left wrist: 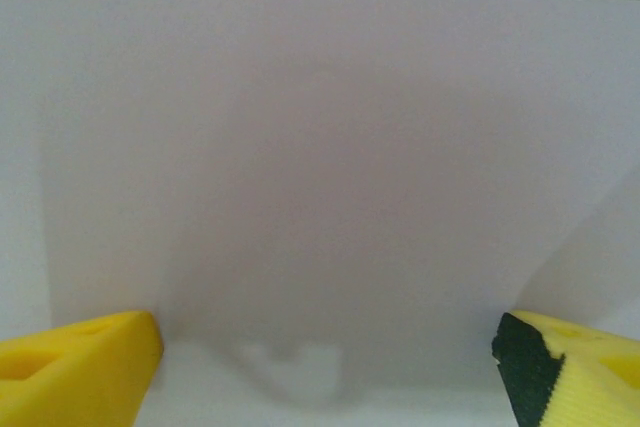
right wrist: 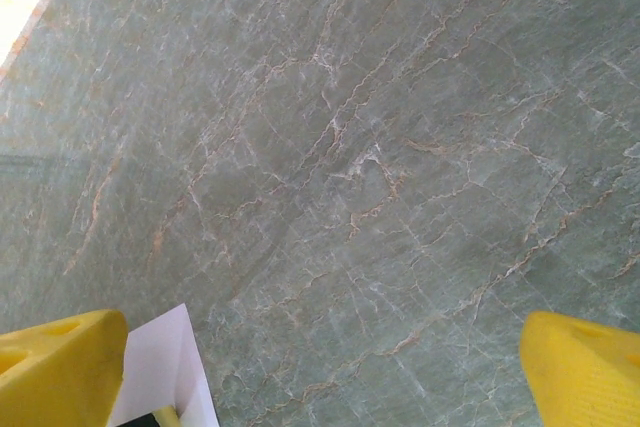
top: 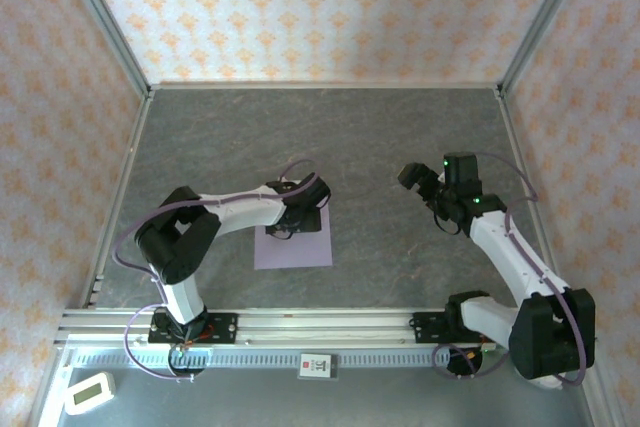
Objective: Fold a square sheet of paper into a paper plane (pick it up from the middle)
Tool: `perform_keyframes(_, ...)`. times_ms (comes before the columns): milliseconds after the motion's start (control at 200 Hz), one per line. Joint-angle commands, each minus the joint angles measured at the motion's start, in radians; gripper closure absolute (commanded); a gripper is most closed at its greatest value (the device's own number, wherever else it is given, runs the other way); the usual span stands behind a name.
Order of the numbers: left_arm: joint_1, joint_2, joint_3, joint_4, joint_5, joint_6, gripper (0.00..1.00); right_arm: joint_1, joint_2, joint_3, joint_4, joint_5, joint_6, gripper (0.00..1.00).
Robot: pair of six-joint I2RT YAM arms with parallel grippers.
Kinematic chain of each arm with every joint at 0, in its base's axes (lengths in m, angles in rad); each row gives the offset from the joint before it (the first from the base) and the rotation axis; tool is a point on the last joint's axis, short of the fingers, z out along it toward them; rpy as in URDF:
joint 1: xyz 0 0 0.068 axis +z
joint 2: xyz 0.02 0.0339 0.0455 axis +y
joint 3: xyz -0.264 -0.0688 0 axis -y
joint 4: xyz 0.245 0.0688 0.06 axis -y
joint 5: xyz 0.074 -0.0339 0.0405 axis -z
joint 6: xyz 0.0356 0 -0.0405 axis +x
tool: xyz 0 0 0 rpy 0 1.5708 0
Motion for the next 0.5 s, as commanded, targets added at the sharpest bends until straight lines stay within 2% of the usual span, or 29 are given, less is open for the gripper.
perform_keyframes(0,-0.018,-0.018,-0.02,-0.053,-0.016,-0.004,0.03,0.006,-0.019,-0.013,-0.017,0.019,0.001,0.0)
perform_keyframes(230,-0.032,-0.069,-0.012,-0.066,-0.02,-0.021,0.0,0.006,-0.016,-0.014,-0.014,0.017,0.001,0.0)
perform_keyframes(495,-0.044,-0.043,-0.046,-0.043,-0.009,-0.025,0.0,0.006,-0.007,-0.013,-0.01,0.016,0.001,0.0)
